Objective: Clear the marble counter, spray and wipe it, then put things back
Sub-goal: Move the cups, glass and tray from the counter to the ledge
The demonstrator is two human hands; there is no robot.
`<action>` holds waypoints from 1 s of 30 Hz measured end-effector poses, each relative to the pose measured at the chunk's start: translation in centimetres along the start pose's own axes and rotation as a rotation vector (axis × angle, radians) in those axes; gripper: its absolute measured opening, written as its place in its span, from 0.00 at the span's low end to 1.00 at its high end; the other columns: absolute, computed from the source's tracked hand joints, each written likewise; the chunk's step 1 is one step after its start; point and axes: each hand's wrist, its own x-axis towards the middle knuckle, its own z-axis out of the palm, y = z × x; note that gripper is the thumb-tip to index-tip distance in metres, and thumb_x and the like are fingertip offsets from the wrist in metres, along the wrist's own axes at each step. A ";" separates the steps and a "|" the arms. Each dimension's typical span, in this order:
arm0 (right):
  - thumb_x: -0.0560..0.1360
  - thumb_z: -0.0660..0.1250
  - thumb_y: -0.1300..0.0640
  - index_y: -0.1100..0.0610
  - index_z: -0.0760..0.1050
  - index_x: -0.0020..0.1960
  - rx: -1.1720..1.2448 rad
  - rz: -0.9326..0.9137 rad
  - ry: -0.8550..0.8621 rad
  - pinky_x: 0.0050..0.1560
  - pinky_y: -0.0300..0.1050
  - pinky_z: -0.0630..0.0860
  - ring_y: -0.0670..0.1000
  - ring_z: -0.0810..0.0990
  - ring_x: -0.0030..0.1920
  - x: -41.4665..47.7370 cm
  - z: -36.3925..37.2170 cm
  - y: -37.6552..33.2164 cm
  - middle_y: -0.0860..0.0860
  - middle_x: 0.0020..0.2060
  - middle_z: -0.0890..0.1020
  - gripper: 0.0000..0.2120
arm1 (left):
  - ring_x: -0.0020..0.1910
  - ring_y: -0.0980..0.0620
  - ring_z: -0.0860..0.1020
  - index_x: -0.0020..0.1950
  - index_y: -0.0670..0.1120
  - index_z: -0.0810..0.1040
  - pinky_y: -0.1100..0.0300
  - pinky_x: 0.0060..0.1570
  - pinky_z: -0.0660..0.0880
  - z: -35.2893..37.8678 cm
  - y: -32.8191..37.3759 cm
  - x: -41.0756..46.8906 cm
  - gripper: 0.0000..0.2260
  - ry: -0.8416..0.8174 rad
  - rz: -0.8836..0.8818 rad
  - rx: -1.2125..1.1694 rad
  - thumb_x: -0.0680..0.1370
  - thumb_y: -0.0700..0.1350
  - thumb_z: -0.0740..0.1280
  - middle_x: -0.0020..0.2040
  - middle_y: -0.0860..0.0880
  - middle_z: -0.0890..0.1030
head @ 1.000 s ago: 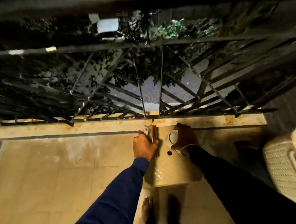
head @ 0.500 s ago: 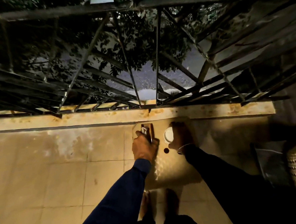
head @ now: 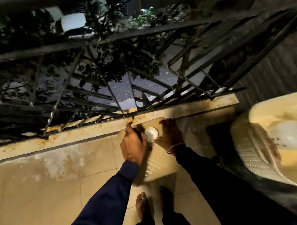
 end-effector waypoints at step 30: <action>0.69 0.70 0.39 0.53 0.70 0.66 0.044 1.254 0.223 0.62 0.58 0.73 0.63 0.74 0.62 -54.3 -26.2 40.2 0.60 0.62 0.74 0.31 | 0.66 0.39 0.74 0.71 0.49 0.73 0.48 0.66 0.71 15.7 39.1 -41.6 0.25 -0.699 1.542 0.561 0.74 0.44 0.71 0.69 0.41 0.73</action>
